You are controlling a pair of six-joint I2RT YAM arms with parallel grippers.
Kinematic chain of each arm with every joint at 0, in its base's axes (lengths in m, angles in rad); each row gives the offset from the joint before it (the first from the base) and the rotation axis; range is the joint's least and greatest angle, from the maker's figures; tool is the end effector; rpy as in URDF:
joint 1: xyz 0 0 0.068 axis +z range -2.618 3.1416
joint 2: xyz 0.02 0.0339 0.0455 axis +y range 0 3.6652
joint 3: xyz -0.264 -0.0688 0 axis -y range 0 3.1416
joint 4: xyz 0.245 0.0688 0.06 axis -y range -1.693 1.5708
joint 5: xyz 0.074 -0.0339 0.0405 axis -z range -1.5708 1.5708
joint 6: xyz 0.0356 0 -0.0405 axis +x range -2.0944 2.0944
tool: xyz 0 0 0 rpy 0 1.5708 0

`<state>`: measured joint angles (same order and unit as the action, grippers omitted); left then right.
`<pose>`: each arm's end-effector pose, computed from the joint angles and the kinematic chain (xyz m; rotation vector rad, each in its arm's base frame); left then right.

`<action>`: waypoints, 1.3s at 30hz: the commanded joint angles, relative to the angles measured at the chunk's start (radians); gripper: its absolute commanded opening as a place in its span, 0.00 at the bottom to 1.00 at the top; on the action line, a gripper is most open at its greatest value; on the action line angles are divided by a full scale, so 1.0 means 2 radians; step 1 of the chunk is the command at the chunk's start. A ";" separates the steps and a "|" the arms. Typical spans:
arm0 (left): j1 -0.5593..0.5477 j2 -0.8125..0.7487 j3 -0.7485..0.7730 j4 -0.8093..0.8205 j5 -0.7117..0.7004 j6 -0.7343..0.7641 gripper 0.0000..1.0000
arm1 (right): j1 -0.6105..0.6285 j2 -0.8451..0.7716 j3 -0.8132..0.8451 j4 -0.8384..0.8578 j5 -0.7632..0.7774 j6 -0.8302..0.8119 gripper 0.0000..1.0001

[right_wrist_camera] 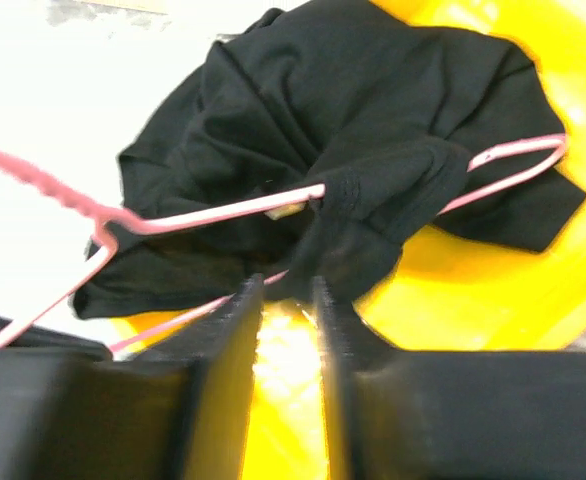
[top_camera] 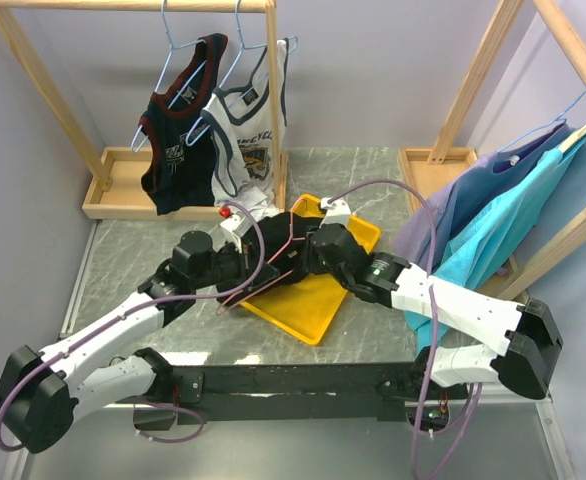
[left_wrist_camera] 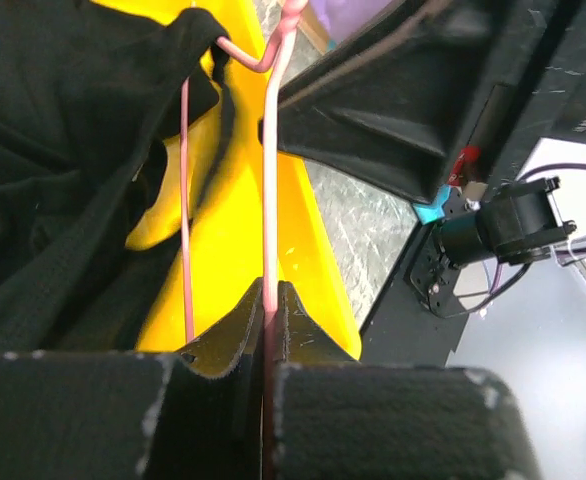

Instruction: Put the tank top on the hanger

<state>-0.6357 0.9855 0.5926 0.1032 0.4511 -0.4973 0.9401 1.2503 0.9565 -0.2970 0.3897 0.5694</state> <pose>0.1719 -0.1461 0.2649 0.4750 1.9531 -1.1762 0.1746 0.2161 0.2910 -0.1727 2.1419 0.4737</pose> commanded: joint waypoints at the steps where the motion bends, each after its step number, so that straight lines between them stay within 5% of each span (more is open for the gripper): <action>1: -0.002 0.007 -0.009 0.106 0.023 -0.009 0.01 | 0.003 -0.034 0.004 -0.006 0.026 -0.036 0.46; 5: -0.002 0.022 -0.026 0.142 0.024 -0.014 0.01 | 0.003 -0.071 -0.007 0.002 0.028 -0.069 0.62; 11: -0.002 0.046 -0.029 0.166 0.031 -0.020 0.01 | 0.005 -0.108 -0.018 0.074 -0.020 -0.127 0.65; 24: -0.009 0.058 -0.017 0.159 0.043 -0.016 0.01 | 0.005 -0.002 0.046 0.120 0.003 -0.173 0.65; 30: -0.010 0.053 -0.011 0.149 0.042 -0.011 0.01 | 0.005 0.012 0.037 0.135 0.008 -0.164 0.49; 33: -0.010 0.055 -0.005 0.148 0.049 -0.015 0.01 | 0.005 0.018 0.032 0.139 0.019 -0.162 0.26; 34: -0.010 0.055 -0.004 0.148 0.051 -0.017 0.01 | 0.005 0.020 0.032 0.139 0.027 -0.161 0.09; 35: -0.010 0.056 -0.001 0.146 0.049 -0.018 0.01 | 0.005 0.020 0.033 0.135 0.039 -0.161 0.03; 39: -0.010 0.051 0.005 0.135 0.036 -0.029 0.11 | 0.008 0.024 0.033 0.132 0.070 -0.166 0.00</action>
<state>-0.6495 1.1099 0.5449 0.3416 0.5159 -0.5419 0.9459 1.2896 1.0008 -0.0654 0.4301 0.2440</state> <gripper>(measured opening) 0.061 0.035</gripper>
